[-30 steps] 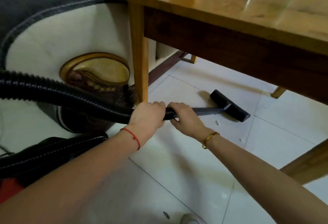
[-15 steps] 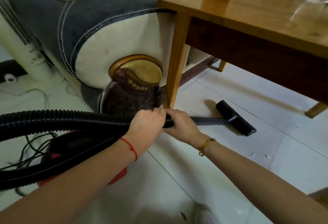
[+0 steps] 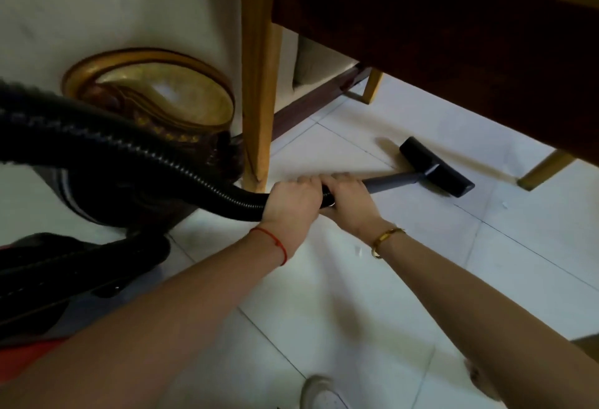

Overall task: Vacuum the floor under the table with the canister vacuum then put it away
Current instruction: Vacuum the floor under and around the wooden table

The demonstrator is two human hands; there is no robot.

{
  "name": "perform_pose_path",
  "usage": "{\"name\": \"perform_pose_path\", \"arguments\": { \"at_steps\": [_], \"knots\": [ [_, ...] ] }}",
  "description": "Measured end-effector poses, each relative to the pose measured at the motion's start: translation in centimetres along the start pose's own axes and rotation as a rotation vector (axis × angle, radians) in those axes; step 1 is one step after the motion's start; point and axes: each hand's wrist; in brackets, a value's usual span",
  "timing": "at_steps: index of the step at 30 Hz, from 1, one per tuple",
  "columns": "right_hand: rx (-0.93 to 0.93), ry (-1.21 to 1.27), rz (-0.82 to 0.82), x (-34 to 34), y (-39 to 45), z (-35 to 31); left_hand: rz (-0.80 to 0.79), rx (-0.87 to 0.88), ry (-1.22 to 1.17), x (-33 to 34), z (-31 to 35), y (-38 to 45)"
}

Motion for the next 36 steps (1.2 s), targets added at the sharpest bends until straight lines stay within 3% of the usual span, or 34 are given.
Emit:
{"name": "perform_pose_path", "arguments": {
  "at_steps": [6,17,24,36],
  "knots": [
    [0.196,-0.19,-0.05,0.1,2.1,6.2,0.049,0.044,-0.032,2.1,4.0,6.6],
    [0.291,-0.064,-0.105,0.3,1.7,12.8,-0.007,0.064,-0.166,3.8,9.2,11.2],
    [0.249,-0.029,-0.093,0.7,2.5,7.0,0.006,0.032,-0.067,2.0,4.6,7.9],
    [0.061,0.012,-0.069,-0.8,2.6,-9.0,-0.116,-0.061,0.039,-5.3,-6.4,-3.4]
  ]
}}
Point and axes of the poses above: each hand's wrist, its own y-axis towards the middle knuckle, its own x-axis out of the palm, z = x × y, and after that the axes turned 11 degrees about -y, right-handed
